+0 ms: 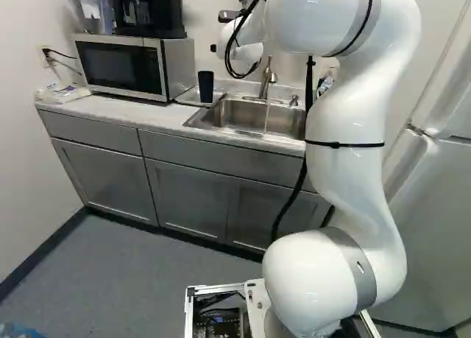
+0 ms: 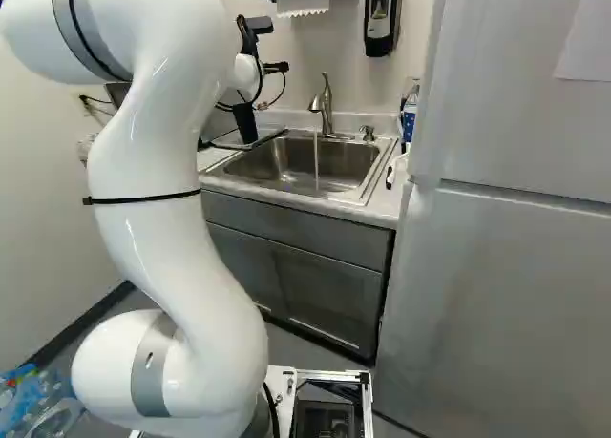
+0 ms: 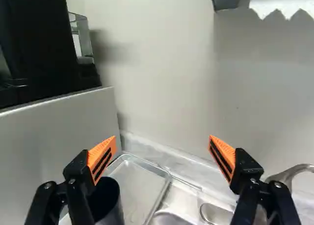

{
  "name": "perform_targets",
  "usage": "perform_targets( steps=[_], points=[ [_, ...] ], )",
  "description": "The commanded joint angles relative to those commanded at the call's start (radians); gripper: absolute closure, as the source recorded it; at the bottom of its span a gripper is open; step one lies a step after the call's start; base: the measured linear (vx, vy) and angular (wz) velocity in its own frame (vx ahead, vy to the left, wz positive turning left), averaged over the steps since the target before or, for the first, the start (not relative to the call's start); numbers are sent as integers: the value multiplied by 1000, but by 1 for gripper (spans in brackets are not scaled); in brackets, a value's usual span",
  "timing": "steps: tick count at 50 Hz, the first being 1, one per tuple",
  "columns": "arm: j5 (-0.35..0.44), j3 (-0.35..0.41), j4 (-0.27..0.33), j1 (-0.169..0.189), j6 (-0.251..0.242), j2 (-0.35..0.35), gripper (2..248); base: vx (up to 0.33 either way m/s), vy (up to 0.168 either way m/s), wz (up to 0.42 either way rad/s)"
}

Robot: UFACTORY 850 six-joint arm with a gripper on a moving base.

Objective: Rinse the cup and place it in the tray

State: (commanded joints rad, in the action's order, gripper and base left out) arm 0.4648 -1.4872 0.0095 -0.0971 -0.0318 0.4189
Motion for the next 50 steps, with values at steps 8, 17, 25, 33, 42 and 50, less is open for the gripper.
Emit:
perform_targets(
  steps=[8,17,25,33,42,50],
  points=[
    [0,3,0,19,0,-5,3,0,0,0],
    [0,-3,0,40,0,-12,3,0,0,0],
    [-4,-12,0,59,0,-17,3,0,0,0],
    [-16,-23,0,78,0,-22,3,0,0,0],
    [-26,-31,0,99,0,-24,3,0,0,0],
    [-27,-31,0,118,0,-24,3,0,0,0]
  ],
)
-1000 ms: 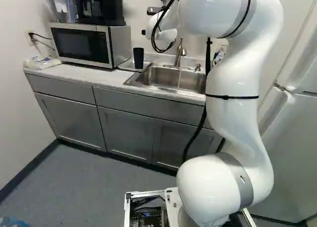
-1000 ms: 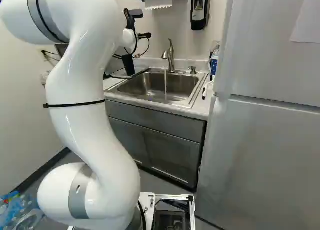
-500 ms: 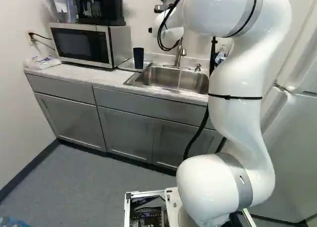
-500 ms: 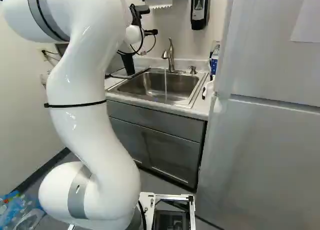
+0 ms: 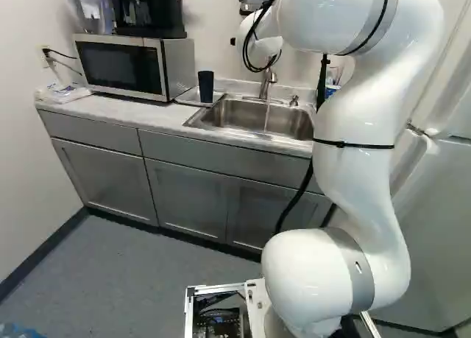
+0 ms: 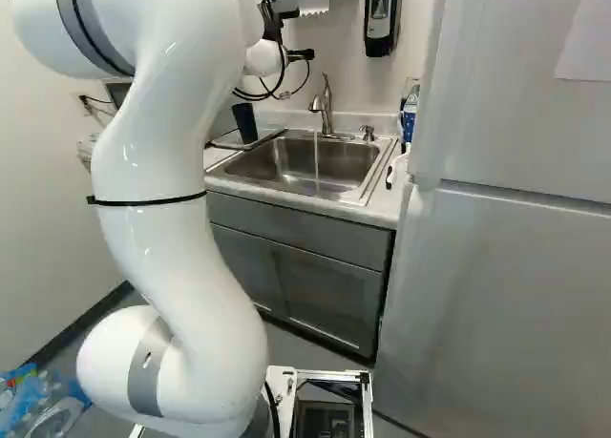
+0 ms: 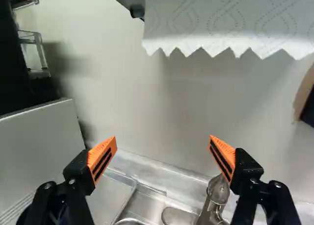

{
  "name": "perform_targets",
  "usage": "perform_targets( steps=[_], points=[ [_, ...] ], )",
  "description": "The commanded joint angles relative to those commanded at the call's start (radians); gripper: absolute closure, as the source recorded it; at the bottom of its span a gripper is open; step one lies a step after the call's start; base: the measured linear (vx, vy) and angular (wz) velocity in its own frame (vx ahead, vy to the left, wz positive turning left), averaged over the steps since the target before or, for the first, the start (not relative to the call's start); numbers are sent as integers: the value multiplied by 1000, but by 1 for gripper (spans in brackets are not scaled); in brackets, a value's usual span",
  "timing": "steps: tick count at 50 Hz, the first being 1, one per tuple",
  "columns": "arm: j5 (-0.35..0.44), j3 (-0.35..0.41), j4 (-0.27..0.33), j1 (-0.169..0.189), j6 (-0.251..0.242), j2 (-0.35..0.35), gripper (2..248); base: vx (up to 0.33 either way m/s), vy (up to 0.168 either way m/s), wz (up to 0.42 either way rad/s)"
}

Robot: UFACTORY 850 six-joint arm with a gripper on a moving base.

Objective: Rinse the cup and place it in the tray

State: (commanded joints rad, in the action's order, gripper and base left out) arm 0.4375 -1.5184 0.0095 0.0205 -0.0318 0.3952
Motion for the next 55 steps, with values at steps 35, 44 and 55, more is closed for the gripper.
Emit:
perform_targets(
  steps=[35,44,55],
  points=[
    [-59,-103,0,52,0,85,3,0,0,0],
    [-85,-123,0,51,0,102,3,0,0,0],
    [-117,-136,0,51,0,112,3,0,0,0]
  ],
)
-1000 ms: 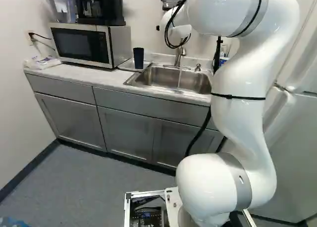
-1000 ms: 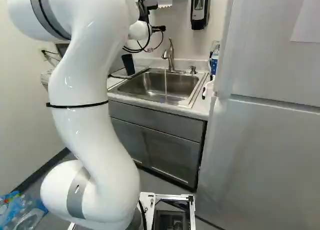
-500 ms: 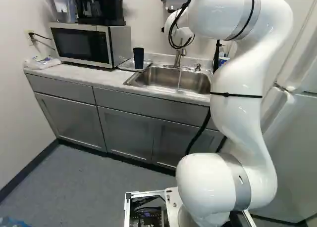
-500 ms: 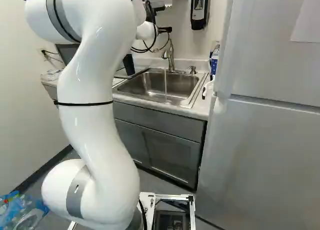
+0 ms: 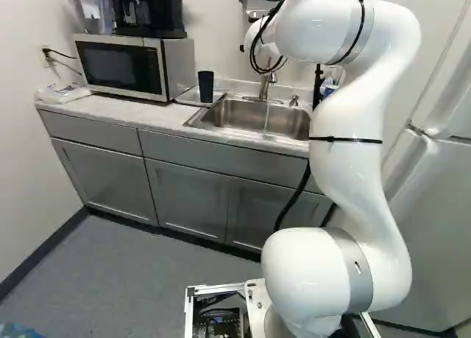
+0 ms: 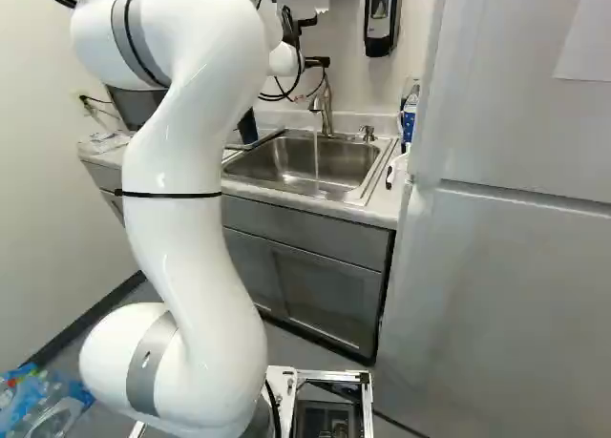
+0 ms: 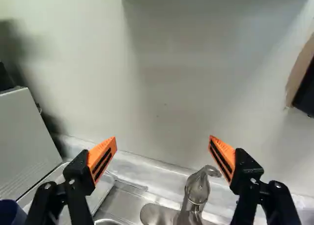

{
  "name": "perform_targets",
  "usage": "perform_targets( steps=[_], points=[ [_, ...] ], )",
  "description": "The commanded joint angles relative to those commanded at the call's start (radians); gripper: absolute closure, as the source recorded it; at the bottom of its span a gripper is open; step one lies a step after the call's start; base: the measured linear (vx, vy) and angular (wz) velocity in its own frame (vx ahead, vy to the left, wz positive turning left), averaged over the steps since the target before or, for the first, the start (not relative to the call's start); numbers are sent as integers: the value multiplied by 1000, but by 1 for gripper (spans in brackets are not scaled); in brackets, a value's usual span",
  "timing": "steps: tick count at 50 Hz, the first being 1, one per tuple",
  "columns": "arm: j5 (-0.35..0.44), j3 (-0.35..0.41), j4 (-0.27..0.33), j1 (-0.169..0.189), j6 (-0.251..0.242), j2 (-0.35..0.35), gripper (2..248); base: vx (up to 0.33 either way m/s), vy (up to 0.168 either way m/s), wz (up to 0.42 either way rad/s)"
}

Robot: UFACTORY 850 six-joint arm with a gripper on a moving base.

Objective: Rinse the cup and place it in the tray

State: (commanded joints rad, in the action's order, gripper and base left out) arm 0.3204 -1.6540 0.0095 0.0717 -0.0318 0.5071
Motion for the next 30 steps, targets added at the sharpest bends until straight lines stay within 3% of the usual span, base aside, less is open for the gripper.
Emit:
perform_targets(
  steps=[30],
  points=[
    [-42,1,0,-7,0,-1,3,0,0,0]
  ],
)
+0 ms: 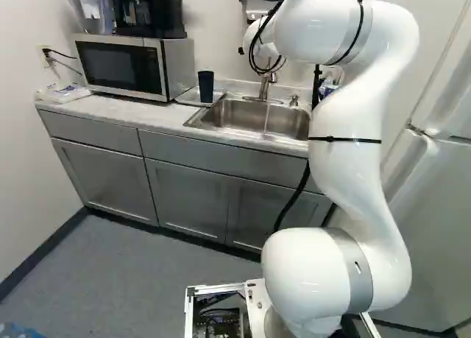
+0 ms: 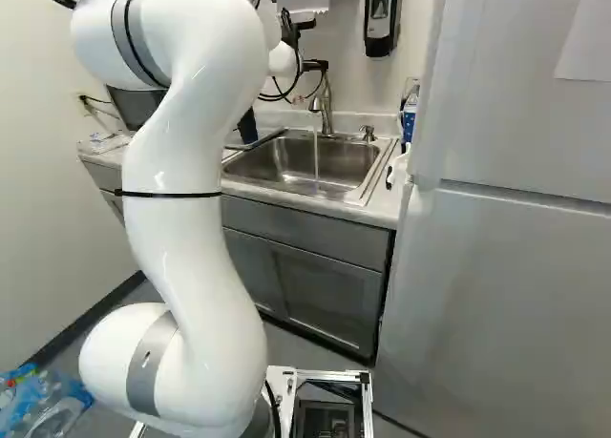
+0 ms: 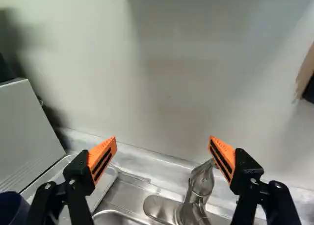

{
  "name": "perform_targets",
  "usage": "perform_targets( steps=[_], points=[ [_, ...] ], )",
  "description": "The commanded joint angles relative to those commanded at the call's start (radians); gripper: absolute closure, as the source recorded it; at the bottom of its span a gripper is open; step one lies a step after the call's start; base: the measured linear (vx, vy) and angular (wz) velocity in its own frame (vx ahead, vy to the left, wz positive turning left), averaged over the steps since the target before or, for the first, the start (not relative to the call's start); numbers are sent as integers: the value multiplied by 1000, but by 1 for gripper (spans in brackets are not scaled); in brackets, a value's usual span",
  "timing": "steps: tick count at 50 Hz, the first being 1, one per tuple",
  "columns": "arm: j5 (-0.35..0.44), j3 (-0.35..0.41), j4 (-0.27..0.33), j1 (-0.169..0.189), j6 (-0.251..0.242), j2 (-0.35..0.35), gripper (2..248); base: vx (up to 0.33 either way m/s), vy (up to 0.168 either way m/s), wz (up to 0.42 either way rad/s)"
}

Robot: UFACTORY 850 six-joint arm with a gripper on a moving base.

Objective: Rinse the cup and place it in the tray

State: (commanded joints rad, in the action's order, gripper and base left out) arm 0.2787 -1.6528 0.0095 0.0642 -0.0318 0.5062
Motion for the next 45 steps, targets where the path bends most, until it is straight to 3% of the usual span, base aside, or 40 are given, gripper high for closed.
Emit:
perform_targets(
  steps=[45],
  points=[
    [-93,48,0,1,0,-39,3,0,0,0]
  ],
)
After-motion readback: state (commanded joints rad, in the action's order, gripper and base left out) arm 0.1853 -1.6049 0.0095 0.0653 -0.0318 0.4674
